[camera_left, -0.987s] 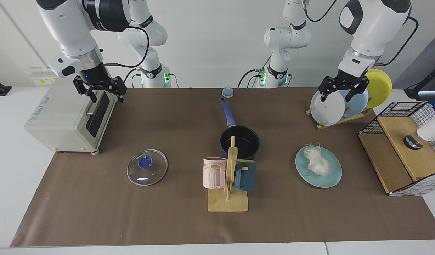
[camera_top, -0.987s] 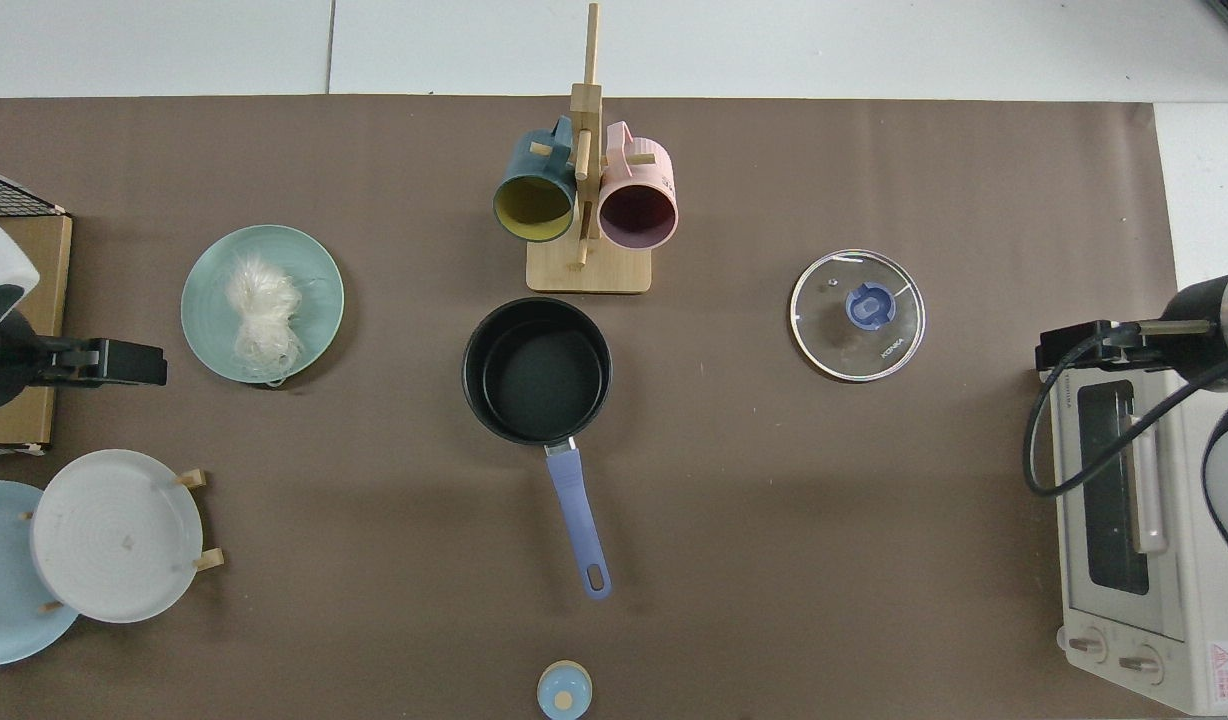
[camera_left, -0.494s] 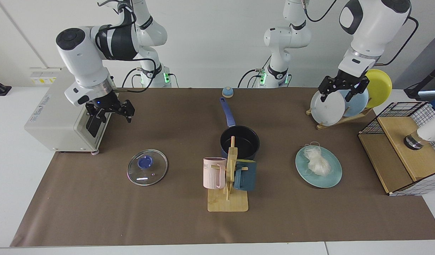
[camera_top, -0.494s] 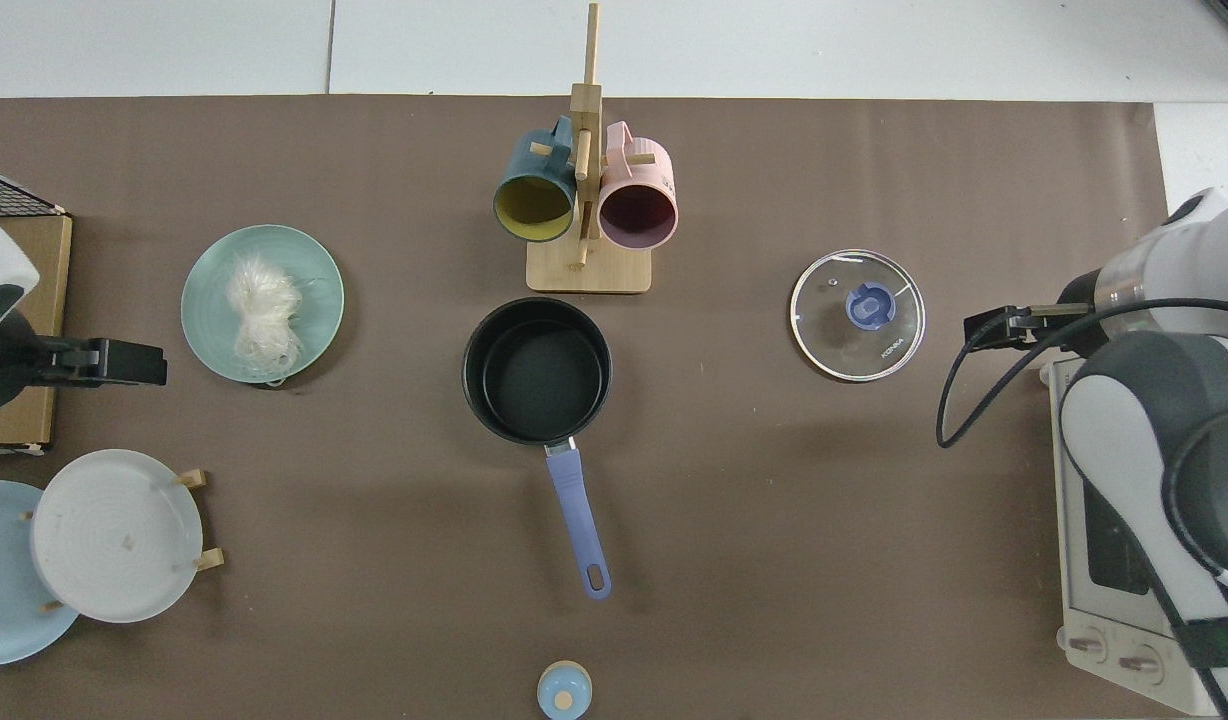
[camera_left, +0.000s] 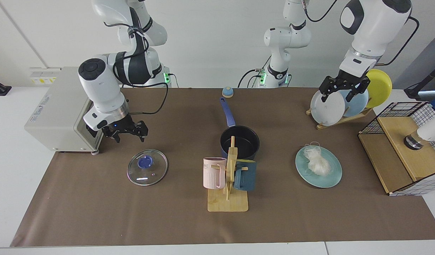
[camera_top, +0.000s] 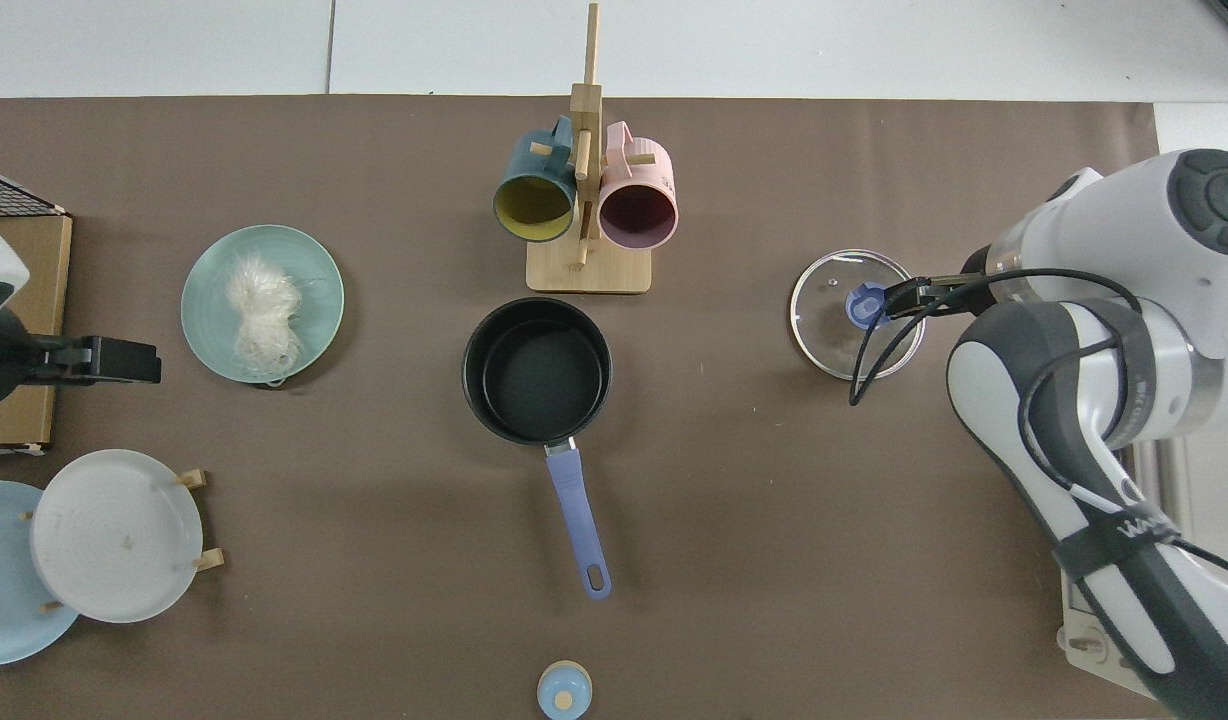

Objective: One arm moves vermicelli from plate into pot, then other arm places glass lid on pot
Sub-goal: 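Move the left gripper to the vermicelli while the right gripper reaches the lid, then close the left gripper on the white vermicelli on the green plate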

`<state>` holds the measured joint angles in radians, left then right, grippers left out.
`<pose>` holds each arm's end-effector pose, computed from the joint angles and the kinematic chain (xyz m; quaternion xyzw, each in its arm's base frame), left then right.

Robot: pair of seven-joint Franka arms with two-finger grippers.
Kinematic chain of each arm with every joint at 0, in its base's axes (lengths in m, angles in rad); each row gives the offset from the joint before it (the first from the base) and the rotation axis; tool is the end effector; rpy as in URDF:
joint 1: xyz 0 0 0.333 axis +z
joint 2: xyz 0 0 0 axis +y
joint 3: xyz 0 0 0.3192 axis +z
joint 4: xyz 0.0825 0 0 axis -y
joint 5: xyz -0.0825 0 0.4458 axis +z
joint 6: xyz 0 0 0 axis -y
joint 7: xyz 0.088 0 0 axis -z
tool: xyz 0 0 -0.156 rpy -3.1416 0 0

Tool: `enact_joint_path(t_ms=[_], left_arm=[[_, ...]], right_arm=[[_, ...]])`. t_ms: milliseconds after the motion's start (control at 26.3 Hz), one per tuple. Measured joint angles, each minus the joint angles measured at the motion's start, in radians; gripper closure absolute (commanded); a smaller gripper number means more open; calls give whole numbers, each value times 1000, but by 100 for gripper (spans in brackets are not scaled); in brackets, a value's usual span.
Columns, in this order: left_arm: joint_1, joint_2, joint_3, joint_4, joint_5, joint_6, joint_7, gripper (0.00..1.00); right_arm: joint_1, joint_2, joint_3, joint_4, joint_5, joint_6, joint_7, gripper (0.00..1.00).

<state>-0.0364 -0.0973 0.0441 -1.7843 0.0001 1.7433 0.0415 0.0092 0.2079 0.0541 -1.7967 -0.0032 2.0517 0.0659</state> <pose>0.6001 0.0054 0.5381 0.9995 -0.0169 0.0281 0.0014 0.6798 0.0416 0.3643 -0.9997 0.0013 -0.0234 0.0056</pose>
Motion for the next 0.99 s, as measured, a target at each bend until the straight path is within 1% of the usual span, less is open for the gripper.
enact_joint_path(t_ms=[114, 190, 342, 456, 570, 722, 987], left_arm=[[12, 22, 10, -2, -10, 50, 0, 0], [26, 53, 12, -4, -16, 99, 0, 0], [36, 157, 14, 5, -29, 212, -26, 0], [36, 237, 13, 31, -32, 265, -47, 0], [36, 307, 8, 51, -35, 325, -85, 0], [36, 371, 1, 60, -35, 388, -132, 0], [31, 473, -11, 62, -35, 492, -204, 0]], right_arm=[[0, 41, 19, 19, -1, 34, 18, 0], [0, 70, 29, 29, -2, 61, 24, 0], [-8, 130, 39, 41, -15, 117, 28, 0], [-24, 174, 56, 46, -37, 147, 29, 0], [-29, 211, 63, 52, -63, 154, 33, 0], [-29, 245, 71, 62, -90, 154, 41, 0], [-28, 259, 77, 70, -95, 154, 50, 0]])
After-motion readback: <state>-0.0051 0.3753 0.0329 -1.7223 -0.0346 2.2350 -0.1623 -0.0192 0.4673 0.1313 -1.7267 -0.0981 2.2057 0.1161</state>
